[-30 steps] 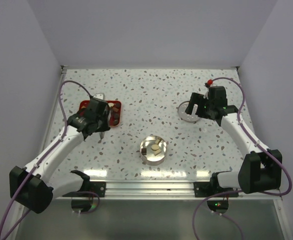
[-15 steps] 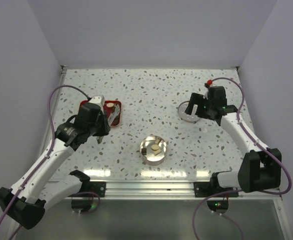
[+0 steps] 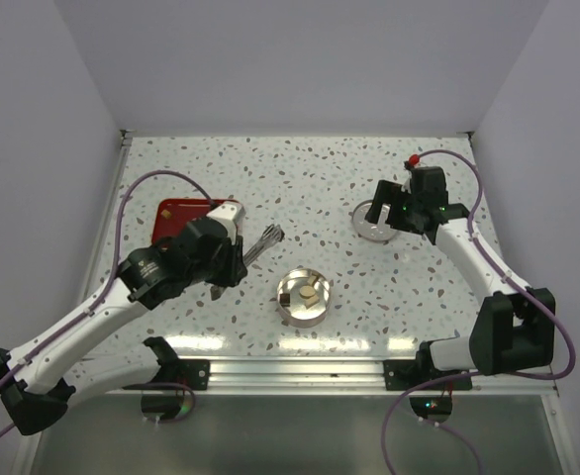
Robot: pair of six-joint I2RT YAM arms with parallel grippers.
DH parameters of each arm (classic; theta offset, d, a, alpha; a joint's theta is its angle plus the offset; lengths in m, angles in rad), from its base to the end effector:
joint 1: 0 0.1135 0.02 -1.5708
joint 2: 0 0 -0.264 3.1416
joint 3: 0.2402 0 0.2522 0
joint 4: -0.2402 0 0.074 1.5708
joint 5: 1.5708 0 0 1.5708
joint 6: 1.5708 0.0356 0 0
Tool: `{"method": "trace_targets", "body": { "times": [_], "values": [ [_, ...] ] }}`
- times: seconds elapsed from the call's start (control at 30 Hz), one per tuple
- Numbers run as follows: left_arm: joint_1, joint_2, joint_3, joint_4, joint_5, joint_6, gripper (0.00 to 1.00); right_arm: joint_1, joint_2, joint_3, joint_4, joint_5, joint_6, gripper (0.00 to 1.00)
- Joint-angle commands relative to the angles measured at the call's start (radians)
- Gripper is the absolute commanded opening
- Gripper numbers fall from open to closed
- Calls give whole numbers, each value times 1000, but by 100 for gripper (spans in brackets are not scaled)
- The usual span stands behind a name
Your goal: Pack the chocolate
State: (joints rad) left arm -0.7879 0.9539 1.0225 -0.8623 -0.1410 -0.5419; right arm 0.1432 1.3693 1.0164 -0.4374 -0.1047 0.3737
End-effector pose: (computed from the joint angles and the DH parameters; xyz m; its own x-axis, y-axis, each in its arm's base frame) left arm 0.1334 -0.1270 0.3276 -0.7570 0.0368 -0.6524 0.2824 0.9188 -0.2758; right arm 0.2912 0.0457 0.2661 -0.7331 0.2611 -0.6280 0.0569 0.9437 0.3260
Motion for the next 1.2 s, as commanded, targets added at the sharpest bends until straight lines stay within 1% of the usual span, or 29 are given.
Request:
{"method": "trace_targets", "body": {
  "times": [0.0, 0.17, 0.2, 0.27, 0.3, 0.37, 0.4, 0.5, 0.6, 0.7, 0.87, 1.03, 1.17],
  "values": [
    [-60, -17, 65, -33, 3, -27, 22, -1, -7, 40, -6, -10, 1, 97],
    [-148, -32, 62, -27, 60, -64, 22, -1, -4, 39, -6, -9, 1, 97],
    [-196, -32, 60, -23, 63, -85, 22, -2, -4, 39, -4, -9, 2, 97],
    [-258, -24, 60, -17, 58, -107, 22, -2, -3, 37, -6, -9, 1, 97],
    [-324, -12, 62, -15, 52, -130, 22, -2, -3, 37, -4, -9, 1, 97],
    [-388, 5, 76, -21, 24, -148, 22, -2, -3, 36, -9, -6, -1, 97],
    [-442, 22, 77, -23, 14, -165, 22, -1, -4, 36, -9, -4, -1, 97],
    [-497, 51, 76, -30, 4, -187, 22, -2, -4, 34, -9, -4, -1, 97],
    [-522, 57, 71, -26, -9, -199, 23, -2, -6, 33, -11, -3, -2, 97],
    [-522, 52, 76, -29, -35, -210, 23, -1, -6, 33, -12, -1, -1, 97],
    [-522, 25, 79, -79, -120, -251, 23, -2, -4, 33, -12, -4, -2, 97],
    [-522, 25, 60, -95, -124, -268, 24, -2, -3, 34, -12, -7, 1, 97],
    [-522, 29, 59, -87, -121, -267, 29, -1, 1, 39, -17, -7, -1, 97]
  ]
}}
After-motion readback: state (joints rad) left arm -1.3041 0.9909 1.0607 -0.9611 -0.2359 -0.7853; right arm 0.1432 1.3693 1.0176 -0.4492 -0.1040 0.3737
